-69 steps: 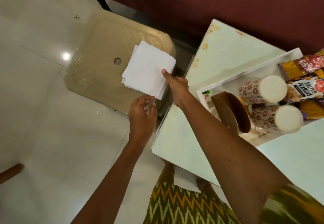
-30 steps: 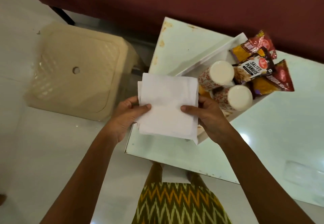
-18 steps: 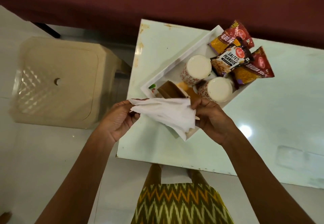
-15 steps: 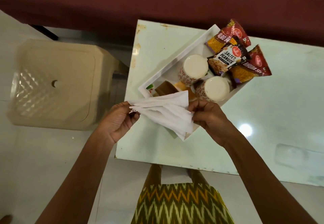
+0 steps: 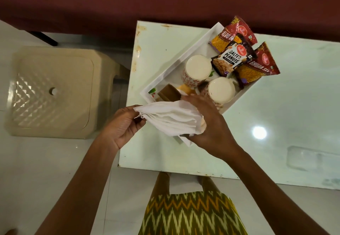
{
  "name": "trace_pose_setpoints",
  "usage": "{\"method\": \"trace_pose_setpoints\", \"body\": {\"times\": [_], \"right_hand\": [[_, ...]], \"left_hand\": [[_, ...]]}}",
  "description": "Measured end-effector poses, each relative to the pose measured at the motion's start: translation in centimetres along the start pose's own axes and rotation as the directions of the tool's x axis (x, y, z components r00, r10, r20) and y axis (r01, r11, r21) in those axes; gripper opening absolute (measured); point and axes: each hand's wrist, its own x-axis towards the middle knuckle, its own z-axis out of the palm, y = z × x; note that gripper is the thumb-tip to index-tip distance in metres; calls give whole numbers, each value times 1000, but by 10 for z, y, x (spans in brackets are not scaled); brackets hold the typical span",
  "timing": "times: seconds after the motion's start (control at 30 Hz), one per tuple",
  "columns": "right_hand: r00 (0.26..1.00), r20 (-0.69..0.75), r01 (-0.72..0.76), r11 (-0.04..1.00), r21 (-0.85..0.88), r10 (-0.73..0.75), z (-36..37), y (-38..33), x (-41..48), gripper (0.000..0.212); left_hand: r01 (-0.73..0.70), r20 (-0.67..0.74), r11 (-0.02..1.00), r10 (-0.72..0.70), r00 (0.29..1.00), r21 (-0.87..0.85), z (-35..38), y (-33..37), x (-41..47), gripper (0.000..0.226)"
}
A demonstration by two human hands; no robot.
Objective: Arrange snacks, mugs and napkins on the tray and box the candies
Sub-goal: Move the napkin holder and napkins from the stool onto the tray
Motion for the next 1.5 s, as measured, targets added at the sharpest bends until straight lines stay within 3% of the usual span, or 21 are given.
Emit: {"method": "trace_pose_setpoints", "body": {"times": [0.1, 0.17, 0.27, 0.33, 0.4, 0.47, 0.5, 0.57, 0.63, 0.7, 0.93, 1.0, 1.1, 1.23, 1.4, 1.5], "right_hand": [[980, -162, 96, 989, -112, -114, 2, -9, -2, 27], [957, -234, 125, 969, -213, -175, 4, -11, -7, 14], [940, -256, 140, 940, -311, -225, 6, -7, -14, 9], [935, -266, 131, 923, -362, -236, 6, -3, -17, 8], [929, -294, 109, 924, -366, -226, 6, 1, -18, 8], [926, -319, 85, 934, -348, -203, 7, 2, -19, 8], [925, -330, 74, 940, -333, -190, 9, 2, -19, 8], [924, -348, 49, 952, -303, -158, 14, 1, -19, 7], [922, -365, 29, 961, -275, -132, 19, 2, -20, 8], [921, -368, 28, 963, -267, -129, 23, 4, -22, 10], [937, -302, 44, 917, -397, -175, 32, 25, -30, 7], [937, -309, 27, 916, -400, -162, 35, 30, -27, 8], [924, -369, -42, 931, -362, -102, 38, 37, -22, 12], [922, -387, -112, 936, -332, -27, 47, 47, -19, 13], [924, -382, -122, 922, -368, -30, 58, 63, -18, 13], [925, -379, -123, 912, -391, -38, 62, 72, -17, 12]], "left_hand": [[-23, 3, 999, 23, 1000, 46, 0, 3, -4, 43], [-46, 3, 992, 46, 999, 117, 3, 6, -5, 42], [-122, -25, 867, 153, 988, 482, 2, 14, -10, 38], [-306, 128, 658, 305, 944, 688, 0, 19, -21, 59], [-494, 361, 299, 404, 840, 816, 3, 25, -33, 78], [-550, 504, -36, 455, 734, 834, 11, 25, -38, 86], [-564, 545, -119, 477, 690, 817, 15, 23, -38, 85], [-587, 566, -137, 507, 650, 798, 20, 17, -34, 74], [-596, 519, -52, 557, 648, 801, 20, 10, -28, 50], [-598, 488, -43, 627, 607, 800, 18, 5, -22, 28], [-563, 604, -300, 626, 493, 770, 18, 0, -4, 18], [-567, 618, -319, 626, 476, 760, 23, 3, 1, 19], [-575, 618, -302, 609, 497, 760, 41, 11, 16, 21], [-541, 637, -339, 467, 613, 770, 58, 20, 46, 26], [-567, 738, -484, 316, 597, 666, 53, 18, 54, 27], [-535, 732, -545, 246, 635, 646, 47, 12, 58, 32]]}}
